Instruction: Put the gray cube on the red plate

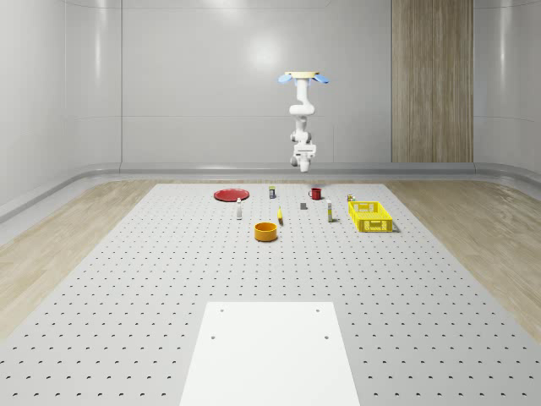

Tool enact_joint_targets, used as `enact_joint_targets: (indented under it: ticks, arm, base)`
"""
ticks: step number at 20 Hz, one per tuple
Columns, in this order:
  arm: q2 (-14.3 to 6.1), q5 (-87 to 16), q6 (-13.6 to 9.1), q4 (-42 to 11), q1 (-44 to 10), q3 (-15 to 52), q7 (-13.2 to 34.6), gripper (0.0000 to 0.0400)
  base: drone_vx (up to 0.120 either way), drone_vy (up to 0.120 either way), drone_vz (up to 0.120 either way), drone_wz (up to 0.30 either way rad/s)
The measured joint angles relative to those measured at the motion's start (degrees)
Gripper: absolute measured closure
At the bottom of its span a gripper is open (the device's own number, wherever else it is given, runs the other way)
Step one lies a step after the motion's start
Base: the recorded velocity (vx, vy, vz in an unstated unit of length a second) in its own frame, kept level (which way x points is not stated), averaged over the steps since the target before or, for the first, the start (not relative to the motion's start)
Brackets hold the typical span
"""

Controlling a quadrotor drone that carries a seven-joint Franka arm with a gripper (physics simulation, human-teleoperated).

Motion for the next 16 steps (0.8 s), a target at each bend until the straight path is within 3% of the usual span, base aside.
enact_joint_targets:
  ticks: [10, 16]
  arm:
    - [-0.3, -0.1, 0.4, -0.2, -0.1, 0.1, 0.0, 0.0000]
    - [-0.4, -0.2, 0.6, -0.4, -0.1, 0.2, 0.0, 0.0000]
  base:
    - [0.120, -0.120, 0.000, 0.000]
    - [0.120, -0.020, 0.000, 0.000]
